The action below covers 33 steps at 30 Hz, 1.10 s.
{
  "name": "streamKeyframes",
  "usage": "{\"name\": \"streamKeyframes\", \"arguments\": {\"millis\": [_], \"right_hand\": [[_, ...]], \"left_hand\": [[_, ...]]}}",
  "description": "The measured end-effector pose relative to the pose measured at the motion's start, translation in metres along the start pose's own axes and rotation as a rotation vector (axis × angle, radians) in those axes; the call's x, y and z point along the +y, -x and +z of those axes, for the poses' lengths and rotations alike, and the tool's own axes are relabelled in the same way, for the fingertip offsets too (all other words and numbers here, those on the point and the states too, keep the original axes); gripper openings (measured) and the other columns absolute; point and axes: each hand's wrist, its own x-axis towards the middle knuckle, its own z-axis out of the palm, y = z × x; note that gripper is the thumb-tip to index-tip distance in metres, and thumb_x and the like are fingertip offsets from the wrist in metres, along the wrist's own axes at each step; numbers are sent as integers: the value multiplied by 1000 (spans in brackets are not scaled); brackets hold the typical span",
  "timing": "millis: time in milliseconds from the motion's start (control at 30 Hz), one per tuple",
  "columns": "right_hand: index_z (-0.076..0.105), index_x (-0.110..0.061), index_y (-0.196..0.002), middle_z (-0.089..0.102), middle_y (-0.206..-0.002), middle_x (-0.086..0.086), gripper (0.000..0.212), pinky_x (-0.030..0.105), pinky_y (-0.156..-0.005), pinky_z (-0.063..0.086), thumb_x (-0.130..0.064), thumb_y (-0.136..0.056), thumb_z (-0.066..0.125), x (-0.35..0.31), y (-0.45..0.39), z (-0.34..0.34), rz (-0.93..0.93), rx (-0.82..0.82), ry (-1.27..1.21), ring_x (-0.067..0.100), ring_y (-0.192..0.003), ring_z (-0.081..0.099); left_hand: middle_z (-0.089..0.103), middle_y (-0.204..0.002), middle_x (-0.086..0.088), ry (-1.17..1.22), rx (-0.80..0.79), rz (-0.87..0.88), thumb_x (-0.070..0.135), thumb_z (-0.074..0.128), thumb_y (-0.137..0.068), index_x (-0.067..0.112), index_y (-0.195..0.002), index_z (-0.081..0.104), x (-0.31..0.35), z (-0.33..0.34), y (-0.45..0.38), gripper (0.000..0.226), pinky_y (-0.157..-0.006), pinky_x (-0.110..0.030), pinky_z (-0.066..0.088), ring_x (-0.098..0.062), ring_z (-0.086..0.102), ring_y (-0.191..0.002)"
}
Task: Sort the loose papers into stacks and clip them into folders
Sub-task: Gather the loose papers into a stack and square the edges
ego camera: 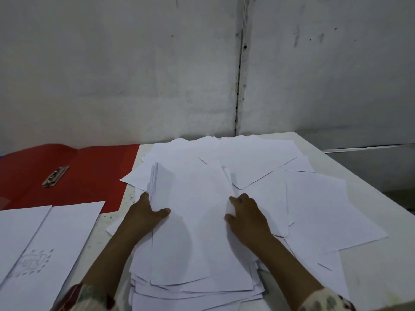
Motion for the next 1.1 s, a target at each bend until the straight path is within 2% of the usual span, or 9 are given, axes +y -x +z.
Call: {"name": "streamKeyframes", "arguments": {"millis": [100,200,267,367,533,700,833,967,1100], "right_hand": [[55,-15,-123,37,-140,2,37,30,-99,30,-34,-93,46,3,-5,5,-54,8,38,22,-127,34],[62,-15,-116,45,-137,3,39,29,-99,33,-39,-85,59,12,-15,-2,17,80,-186,23,-126,38],[56,-14,-125,48,-137,6,49,31,-101,34,-40,-84,61,23,-28,-10,150,175,-317,25,-128,39],[36,-13,-141,43,-142,9,67,39,-106,31,-51,-87,51,45,-49,-18,348,169,-246,29,-134,31],[16,-16,-148,36,-147,9,79,46,-114,16,-57,-87,44,58,-80,-15,425,133,-226,30,-139,24],[22,-31,-146,43,-143,2,71,43,-115,15,-52,-85,53,55,-101,-11,421,186,-292,27,-136,28],[43,-35,-136,52,-135,0,53,38,-113,24,-44,-86,57,56,-110,-9,389,213,-330,24,-131,36],[48,-26,-134,51,-136,3,47,37,-108,24,-45,-92,44,51,-120,-14,418,216,-383,27,-128,38],[47,-7,-133,50,-137,12,45,37,-105,32,-30,-95,46,51,-132,-17,430,342,-765,31,-124,46]], "left_hand": [[51,-130,-15,-24,4,11,21,65,-84,4,-130,37,1,2,-1,56,-92,-37,42,-33,50,-117],[52,-128,-16,-38,-8,6,17,63,-85,4,-128,38,-1,4,-2,51,-87,-35,42,-34,51,-115],[51,-129,-17,-51,-13,1,18,63,-86,4,-129,37,-2,5,-2,52,-91,-38,43,-34,50,-117],[52,-127,-17,-69,-17,0,17,62,-86,4,-128,37,-4,7,-4,51,-92,-38,44,-34,51,-115],[53,-128,-16,-159,-40,16,20,63,-86,5,-131,33,-5,8,-8,56,-92,-36,44,-33,53,-115],[48,-135,-15,-256,-37,27,22,60,-88,6,-137,26,-4,11,-10,62,-97,-36,43,-31,51,-120],[43,-141,-13,-285,-34,33,23,58,-89,8,-142,20,-5,13,-12,67,-101,-36,41,-30,48,-125],[45,-139,-13,-319,-21,48,24,56,-90,8,-142,18,-4,16,-10,66,-99,-34,42,-28,50,-123],[39,-145,-11,-344,-20,54,26,54,-92,9,-144,13,-1,16,-8,68,-102,-32,39,-26,46,-128]]}}
